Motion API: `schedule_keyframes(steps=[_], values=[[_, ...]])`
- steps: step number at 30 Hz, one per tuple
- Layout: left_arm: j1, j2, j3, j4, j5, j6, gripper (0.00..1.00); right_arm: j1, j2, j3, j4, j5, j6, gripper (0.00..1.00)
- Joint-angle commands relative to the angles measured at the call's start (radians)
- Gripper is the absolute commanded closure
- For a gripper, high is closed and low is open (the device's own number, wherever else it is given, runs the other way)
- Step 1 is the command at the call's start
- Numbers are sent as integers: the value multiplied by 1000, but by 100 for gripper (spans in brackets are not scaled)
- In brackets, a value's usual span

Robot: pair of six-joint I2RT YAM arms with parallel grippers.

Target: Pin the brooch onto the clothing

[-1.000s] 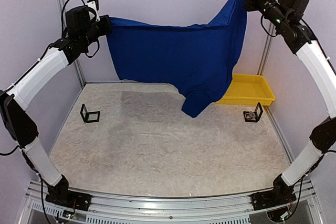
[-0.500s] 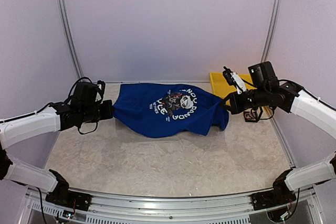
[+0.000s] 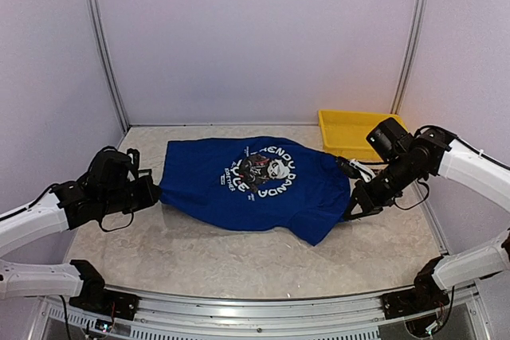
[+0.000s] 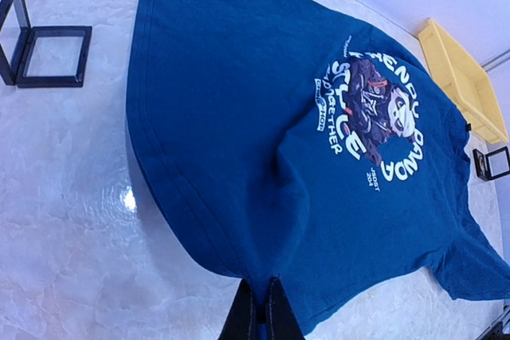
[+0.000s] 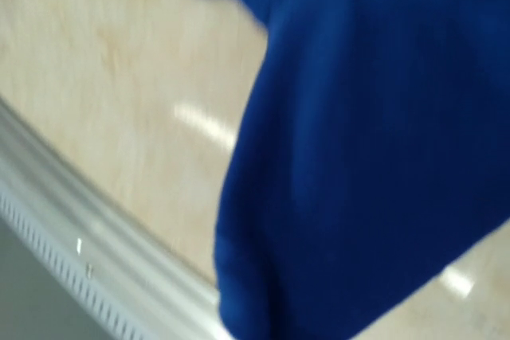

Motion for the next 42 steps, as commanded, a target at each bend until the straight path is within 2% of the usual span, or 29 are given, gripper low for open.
schedule_keyframes(steps=[1,7,9,12,13,15,18,20,21,23,25,28,34,38,42], values=[[-60,-56,-33,-104,-42,-125,100,34,-41,8,-182,-33,32,100],[-102,-159,-41,-255,-109,-206,100,36,-92,-15,-264,-29,59,100],[-103,-191,-45,-286,-121,-231,94,35,-98,-27,-287,0,73,100],[-109,-224,-36,-304,-125,-248,66,36,-85,7,-335,124,99,70],[-111,-225,-24,-315,-136,-248,59,35,-72,38,-355,189,112,66],[-120,-225,8,-340,-177,-248,55,36,-44,116,-356,277,133,61],[-148,-228,64,-365,-260,-242,53,35,15,227,-358,363,142,60],[-163,-229,81,-348,-283,-213,52,48,52,273,-330,407,128,67],[-165,-224,78,-329,-281,-197,53,68,60,275,-281,406,120,73],[-167,-200,59,-270,-241,-166,56,138,64,224,-101,321,106,77],[-169,-139,31,-207,-179,-144,58,221,89,124,89,200,107,77],[-204,-13,6,-147,-166,-140,60,322,174,36,229,194,151,77],[-237,137,-43,-45,-136,-109,58,452,328,-56,305,286,216,68],[-236,215,-92,17,-117,-116,56,499,416,-96,407,261,237,66],[-236,281,-148,97,-92,-139,55,534,511,-114,426,265,243,66]])
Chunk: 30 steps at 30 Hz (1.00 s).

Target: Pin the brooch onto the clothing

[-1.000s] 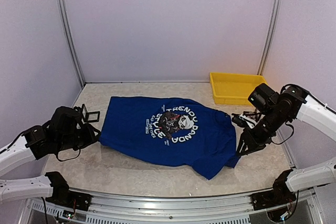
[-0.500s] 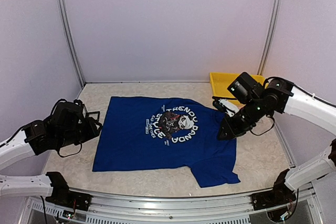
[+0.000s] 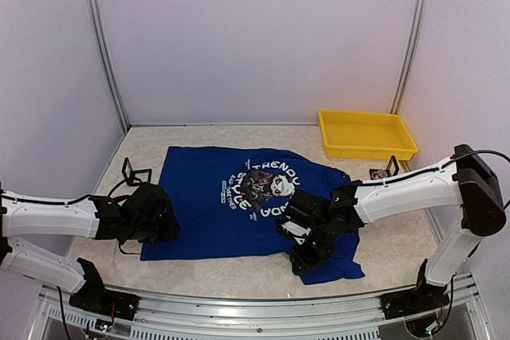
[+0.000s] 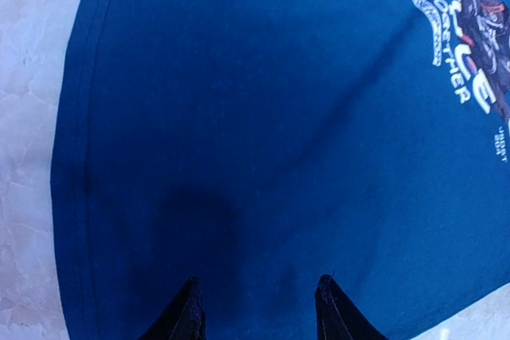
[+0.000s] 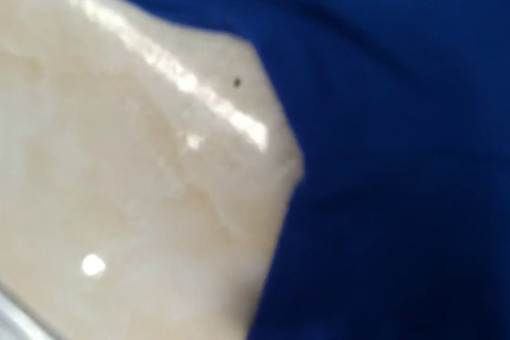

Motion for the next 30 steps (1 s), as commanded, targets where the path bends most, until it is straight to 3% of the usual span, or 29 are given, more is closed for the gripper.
schedule_keyframes(steps=[1,6,11,16,19,21,23,28,30], values=[[-2,65,-61,118,36,-12,55,43,94,-26,75,3,25,69],[-5,83,-97,98,47,-55,55,89,149,-29,26,-7,14,99],[-32,-33,-123,12,39,-117,55,168,110,-46,-13,-262,-60,100],[-66,-155,-36,-92,-5,-111,55,217,61,-10,-39,-427,-142,100],[-65,-162,65,-131,-37,-63,54,169,45,113,-117,-345,-209,69],[-55,-139,127,-139,-56,-9,50,90,39,188,-153,-285,-236,56],[-11,-105,176,-113,-48,56,48,-8,34,256,-173,-220,-258,55],[187,50,267,86,124,177,45,-296,59,378,-140,3,-269,52],[224,129,336,138,126,216,38,-394,95,396,-94,40,-277,52]])
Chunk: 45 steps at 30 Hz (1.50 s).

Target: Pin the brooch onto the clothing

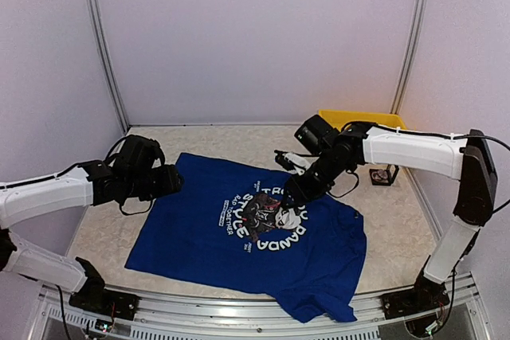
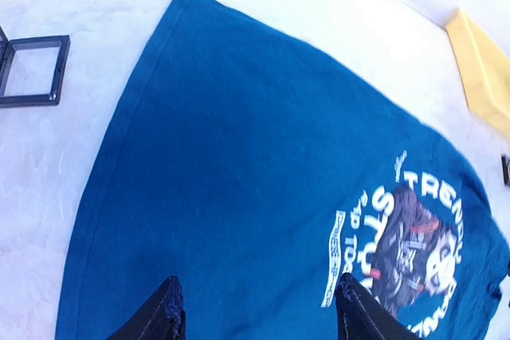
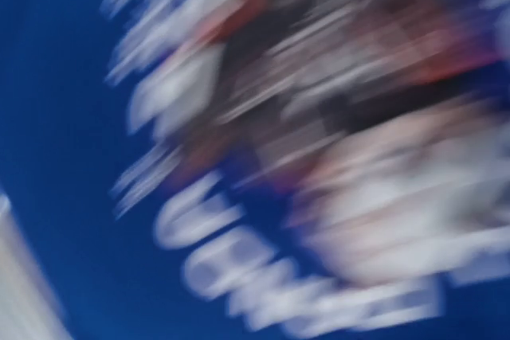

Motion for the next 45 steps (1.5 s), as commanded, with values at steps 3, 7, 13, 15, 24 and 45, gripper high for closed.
schedule_keyframes(steps=[3,7,13,15,24,45], values=[[140,297,221,178,113,186,32,-267,127,70,82,140,-55,49],[233,554,407,187,166,227,29,-313,266,152,121,123,-102,42],[330,865,662,145,192,266,20,-337,373,208,115,158,-120,42],[336,941,728,125,181,286,16,-338,383,212,113,175,-126,42],[368,1109,846,105,190,304,15,-347,390,292,50,259,-159,41],[411,1086,935,104,194,356,15,-368,429,253,110,86,-153,100]])
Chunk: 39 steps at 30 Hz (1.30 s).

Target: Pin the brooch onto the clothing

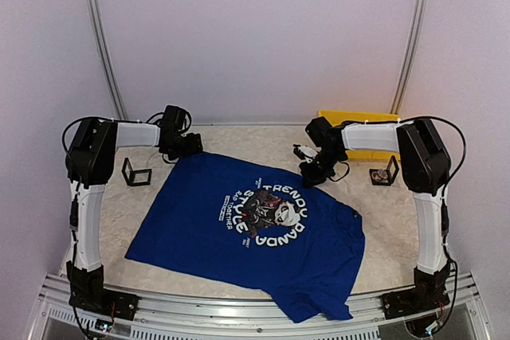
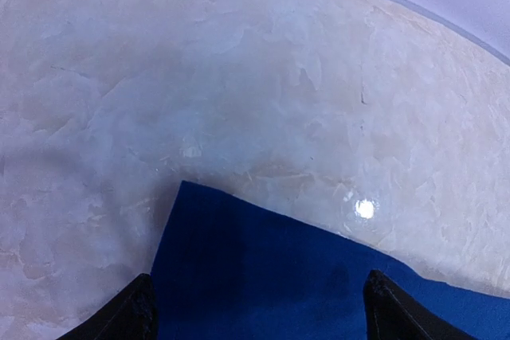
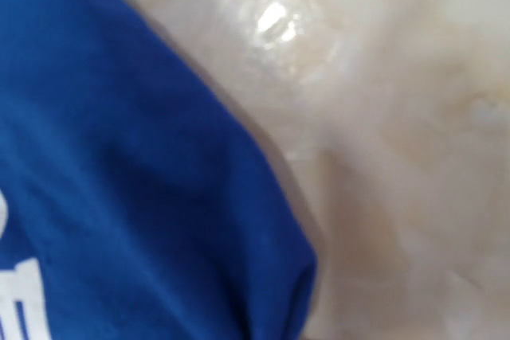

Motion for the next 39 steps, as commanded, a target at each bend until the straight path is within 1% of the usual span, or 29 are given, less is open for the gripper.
schedule_keyframes(steps=[1,9,11,12,13,14,16,17,18,19,21,22,23,26,27,29,32,34,36,39], values=[[38,27,65,-41,0,14,15,0,-36,-18,10,-29,13,100],[36,138,140,-83,12,34,15,47,-103,-16,8,13,24,100],[36,155,138,-84,19,34,18,68,-104,6,-17,36,21,100],[34,158,134,-80,24,36,21,77,-105,20,-30,56,19,100],[31,159,128,-74,32,40,31,90,-106,34,-45,77,18,100],[29,158,123,-68,41,44,44,103,-110,46,-60,98,19,100],[27,149,106,-54,65,51,82,144,-124,60,-86,130,27,100],[26,140,88,-40,72,53,97,170,-134,60,-98,141,32,100],[26,118,63,-24,73,53,100,202,-146,58,-112,154,43,100],[27,68,5,17,62,51,100,283,-180,26,-125,172,68,100],[27,36,-24,30,51,54,100,357,-205,-20,-118,167,95,100],[25,28,-28,31,50,55,100,394,-213,-43,-109,151,110,97],[26,18,-29,31,51,57,100,424,-221,-68,-89,117,116,93],[22,13,-26,21,51,62,100,504,-228,-139,-14,20,130,73],[20,12,-28,19,51,62,100,523,-227,-160,16,-13,130,68],[17,8,-35,20,26,61,100,545,-219,-182,49,-60,131,62],[5,-3,-43,21,20,64,100,553,-225,-181,64,-98,114,58],[-3,-12,-52,24,10,70,100,553,-250,-170,69,-110,84,52],[-7,-18,-56,24,1,74,100,553,-286,-154,70,-120,45,50],[-12,-21,-58,24,-1,76,100,553,-356,-158,83,-129,-5,49]])
